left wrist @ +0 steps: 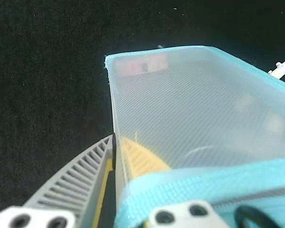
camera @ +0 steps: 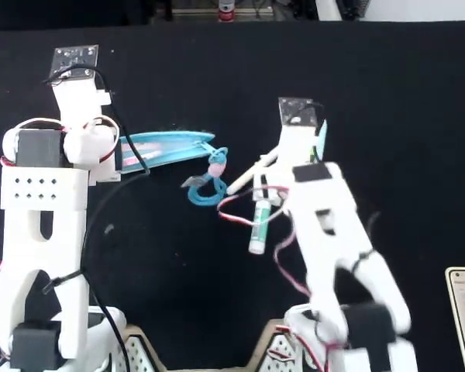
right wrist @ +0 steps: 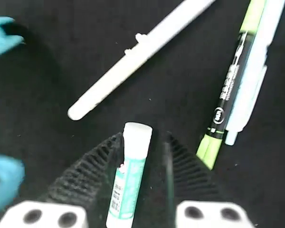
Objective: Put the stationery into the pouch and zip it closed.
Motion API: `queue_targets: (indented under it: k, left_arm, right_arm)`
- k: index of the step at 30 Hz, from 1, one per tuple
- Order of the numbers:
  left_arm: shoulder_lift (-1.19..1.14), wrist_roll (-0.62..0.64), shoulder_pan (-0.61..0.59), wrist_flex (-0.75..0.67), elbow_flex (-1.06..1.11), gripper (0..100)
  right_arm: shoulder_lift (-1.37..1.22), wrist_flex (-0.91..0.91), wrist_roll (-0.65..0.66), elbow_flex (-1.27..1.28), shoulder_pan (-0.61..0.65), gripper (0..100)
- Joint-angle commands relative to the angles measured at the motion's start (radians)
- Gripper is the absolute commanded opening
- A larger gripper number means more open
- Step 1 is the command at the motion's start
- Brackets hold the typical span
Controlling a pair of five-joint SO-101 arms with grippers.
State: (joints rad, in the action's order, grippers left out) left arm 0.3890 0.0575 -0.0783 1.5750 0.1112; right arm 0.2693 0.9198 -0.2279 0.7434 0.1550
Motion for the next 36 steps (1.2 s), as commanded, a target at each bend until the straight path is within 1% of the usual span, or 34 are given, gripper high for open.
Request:
queue_targets:
  k: [1,8,12,15,16,18,19,21,22,24,28,32,36]
  left_arm:
    - [-0.011,0.014,-0.016,0.012,0.030,3]
    - [-0.011,0.014,-0.016,0.012,0.030,3]
    - [-0.011,0.014,-0.016,0.012,0.031,3]
    - [-0.011,0.014,-0.016,0.012,0.031,3]
    - [-0.011,0.014,-0.016,0.012,0.031,3]
    - [-0.011,0.014,-0.016,0.012,0.031,3]
    - [-0.011,0.014,-0.016,0.012,0.031,3]
    - [-0.011,0.014,-0.016,0.012,0.031,3]
    - [-0.011,0.014,-0.016,0.012,0.031,3]
    - [-0.011,0.014,-0.016,0.012,0.031,3]
    - [-0.011,0.014,-0.016,0.012,0.031,3]
    - [-0.011,0.014,-0.016,0.012,0.031,3]
    - [-0.011,0.014,-0.016,0.012,0.031,3]
  right_arm:
    - [-0.134,0.028,-0.041,-0.113,-0.011,16.6]
    - [-0.226,0.015,-0.048,-0.137,0.078,15.2]
    - [-0.260,-0.020,-0.083,-0.136,0.080,15.2]
    - [-0.300,-0.012,-0.080,-0.136,0.080,14.8]
    - [-0.306,-0.011,-0.080,-0.136,0.075,12.9]
    - [-0.309,0.006,-0.060,-0.139,0.055,4.6]
    - [-0.302,0.021,-0.032,-0.153,0.043,0.5]
    - [-0.274,0.086,0.032,-0.182,0.006,2.6]
    - [-0.254,0.126,0.058,-0.205,-0.015,1.1]
    - [-0.205,0.218,0.124,-0.260,-0.064,1.4]
    - [-0.114,0.394,0.345,-0.355,-0.204,1.5]
    - [-0.088,0.420,0.609,-0.371,-0.400,1.7]
    - [-0.151,0.411,0.799,-0.343,-0.577,1.8]
